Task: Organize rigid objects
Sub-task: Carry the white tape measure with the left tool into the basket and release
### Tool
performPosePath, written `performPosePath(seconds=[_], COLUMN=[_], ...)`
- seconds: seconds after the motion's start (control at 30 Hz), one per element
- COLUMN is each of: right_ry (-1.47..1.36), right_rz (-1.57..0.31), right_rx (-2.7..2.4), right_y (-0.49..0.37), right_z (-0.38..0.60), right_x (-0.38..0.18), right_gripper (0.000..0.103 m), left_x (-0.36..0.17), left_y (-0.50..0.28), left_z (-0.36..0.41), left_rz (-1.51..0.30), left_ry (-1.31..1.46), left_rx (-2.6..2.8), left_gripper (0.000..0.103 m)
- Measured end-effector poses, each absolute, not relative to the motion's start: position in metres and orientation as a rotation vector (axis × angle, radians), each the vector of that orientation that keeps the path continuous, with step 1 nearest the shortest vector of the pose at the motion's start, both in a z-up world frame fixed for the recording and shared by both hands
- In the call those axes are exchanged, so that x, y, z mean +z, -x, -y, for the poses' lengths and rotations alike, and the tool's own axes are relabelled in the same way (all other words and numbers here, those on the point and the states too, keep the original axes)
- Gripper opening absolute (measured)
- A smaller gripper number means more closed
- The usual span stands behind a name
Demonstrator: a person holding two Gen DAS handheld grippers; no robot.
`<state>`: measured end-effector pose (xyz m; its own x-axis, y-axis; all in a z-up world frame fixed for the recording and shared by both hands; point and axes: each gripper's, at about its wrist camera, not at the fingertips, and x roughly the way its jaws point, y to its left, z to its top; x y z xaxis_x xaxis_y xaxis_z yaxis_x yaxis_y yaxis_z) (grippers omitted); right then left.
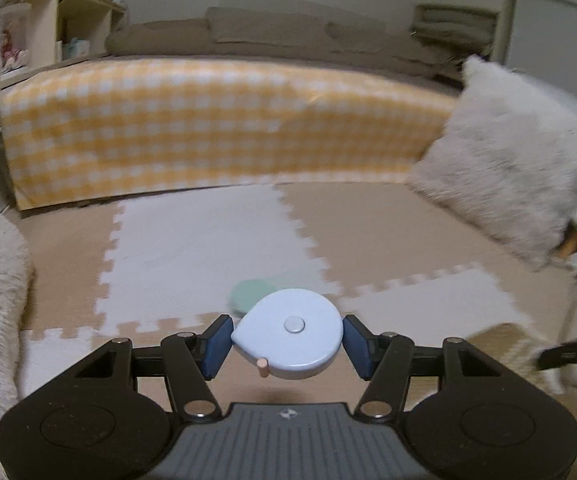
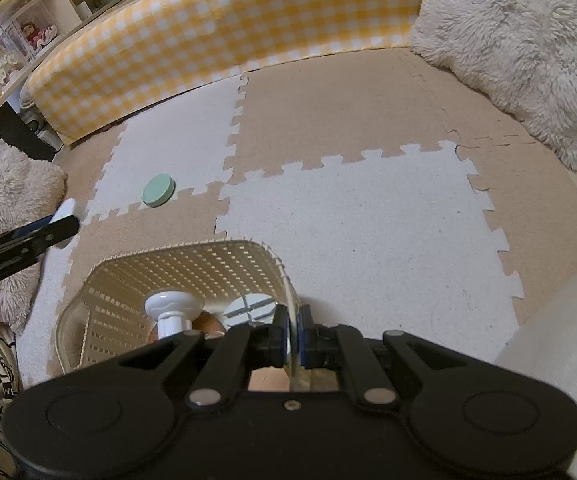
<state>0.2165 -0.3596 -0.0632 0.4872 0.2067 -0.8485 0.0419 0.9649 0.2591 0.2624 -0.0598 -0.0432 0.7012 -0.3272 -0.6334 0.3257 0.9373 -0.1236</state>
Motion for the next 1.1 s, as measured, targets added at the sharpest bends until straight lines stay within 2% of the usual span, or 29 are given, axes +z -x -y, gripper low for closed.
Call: performPosePath(seconds=[0.17,0.33,0.67,1.1], right_ry=[-0.264,-0.257,-0.259,-0.242], right_rz=[-1.063,-1.073,-1.076,-1.077], right_rx=[0.101,0.1,0.101,0.102], right_y=[-0.216,-0.216,-0.215,-0.213], right_z=[0.361,0.36,0.36,0.356], right_x=[-0.063,-0.064,-0.064,-0.062], right_gripper=[0.005,0.005,0.005,0.006], left_x=[-0.027,-0.034,-0.065,-0.092], left_y=[-0.232,-0.214,-0.219,-0.233], left_z=[0.084,0.122,0.167,0.184], left_rz=[-0.719,-0.779,-0.887,-0.945], left_ry=[0.066,0.062,0.093,0.141], left_rx=[-0.473,-0.565,-0.515,-0.437], left_gripper=[0.06,0.06,0.06,0.06])
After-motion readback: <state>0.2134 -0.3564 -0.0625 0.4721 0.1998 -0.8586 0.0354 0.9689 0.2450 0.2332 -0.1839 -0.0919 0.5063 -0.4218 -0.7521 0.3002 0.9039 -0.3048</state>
